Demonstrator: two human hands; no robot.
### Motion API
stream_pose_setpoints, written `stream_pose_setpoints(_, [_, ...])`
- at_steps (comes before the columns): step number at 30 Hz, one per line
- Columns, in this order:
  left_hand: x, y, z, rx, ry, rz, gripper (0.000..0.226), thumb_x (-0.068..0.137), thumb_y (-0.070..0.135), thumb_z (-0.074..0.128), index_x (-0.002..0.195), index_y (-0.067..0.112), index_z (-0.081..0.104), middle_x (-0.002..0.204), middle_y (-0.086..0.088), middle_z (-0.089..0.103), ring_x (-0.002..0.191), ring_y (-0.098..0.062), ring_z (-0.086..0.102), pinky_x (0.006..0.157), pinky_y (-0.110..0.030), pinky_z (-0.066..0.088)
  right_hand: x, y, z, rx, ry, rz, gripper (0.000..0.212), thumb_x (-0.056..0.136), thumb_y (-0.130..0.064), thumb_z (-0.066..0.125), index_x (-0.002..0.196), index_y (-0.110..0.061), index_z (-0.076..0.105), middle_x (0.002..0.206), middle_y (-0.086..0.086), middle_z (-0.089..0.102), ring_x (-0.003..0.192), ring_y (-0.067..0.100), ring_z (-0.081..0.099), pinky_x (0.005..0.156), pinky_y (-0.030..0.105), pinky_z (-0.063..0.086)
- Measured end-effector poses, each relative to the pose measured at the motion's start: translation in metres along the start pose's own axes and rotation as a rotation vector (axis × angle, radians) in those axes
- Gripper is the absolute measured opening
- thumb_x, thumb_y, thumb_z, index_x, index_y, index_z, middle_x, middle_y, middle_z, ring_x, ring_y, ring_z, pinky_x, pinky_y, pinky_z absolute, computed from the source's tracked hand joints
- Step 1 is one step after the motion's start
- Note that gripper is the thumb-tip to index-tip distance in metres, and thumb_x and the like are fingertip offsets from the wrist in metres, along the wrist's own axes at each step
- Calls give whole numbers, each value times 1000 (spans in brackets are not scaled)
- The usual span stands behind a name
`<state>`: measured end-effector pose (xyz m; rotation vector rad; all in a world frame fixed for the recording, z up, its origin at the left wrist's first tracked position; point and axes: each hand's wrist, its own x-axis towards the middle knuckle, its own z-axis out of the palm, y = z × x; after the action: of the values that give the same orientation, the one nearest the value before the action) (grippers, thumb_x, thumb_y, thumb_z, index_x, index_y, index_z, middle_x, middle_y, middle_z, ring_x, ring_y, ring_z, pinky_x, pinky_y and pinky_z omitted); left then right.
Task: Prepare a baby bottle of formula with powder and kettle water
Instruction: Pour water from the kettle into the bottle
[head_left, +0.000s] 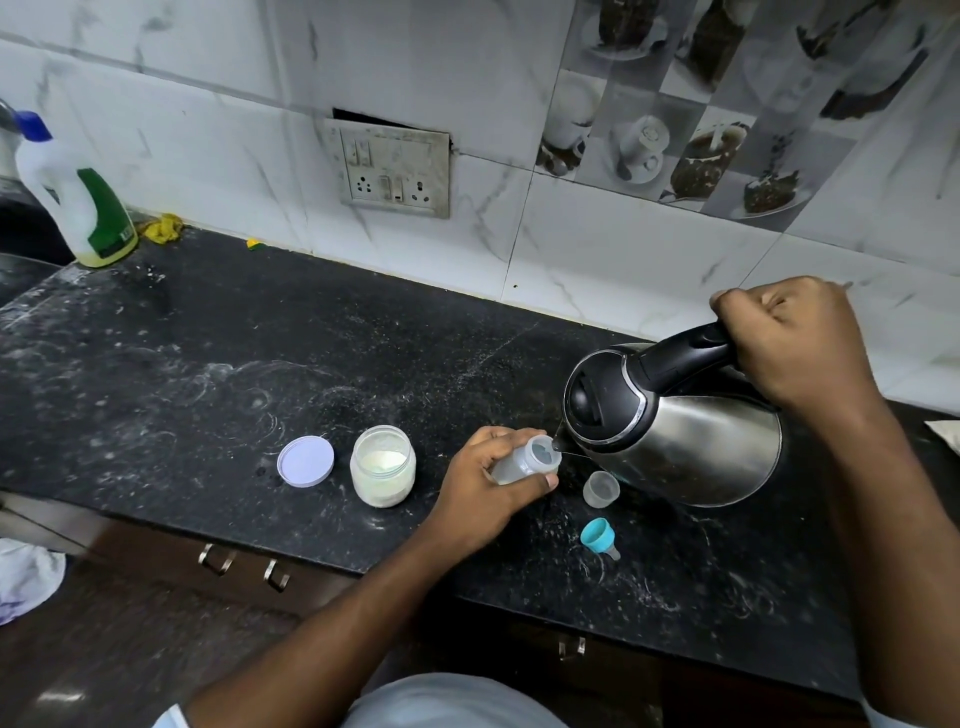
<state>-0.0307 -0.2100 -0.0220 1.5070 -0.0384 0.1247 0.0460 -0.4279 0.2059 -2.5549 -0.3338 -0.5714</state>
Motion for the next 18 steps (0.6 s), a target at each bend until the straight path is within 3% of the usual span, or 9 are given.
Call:
stream_pose_setpoints(5, [0, 2, 1, 10, -7, 2, 42, 81, 13, 94, 119, 26, 82, 122, 1, 68, 115, -11, 68, 101, -22, 52, -3, -5, 1, -23, -3, -18, 45, 86, -23, 54, 54, -6, 27, 55, 10, 20, 48, 18, 20, 48, 42, 25])
stream_pose_setpoints(9, [-1, 2, 0, 6, -17, -2, 41, 81, 14, 93, 119, 27, 82, 122, 4, 68, 116, -9, 68, 101, -21, 52, -3, -8, 0, -43, 1, -26, 44, 84, -23, 53, 54, -7, 26, 56, 10, 19, 50, 24, 22, 47, 41, 27])
stream_pose_setpoints(18, [-2, 2, -2, -12, -13, 2, 43, 81, 19, 93, 110, 49, 81, 119, 9, 68, 115, -5, 68, 97, -15, 50, -2, -11, -2, -70, -2, -49, 40, 82, -25, 51, 55, -10, 24, 58, 9, 17, 52, 26, 20, 49, 40, 24])
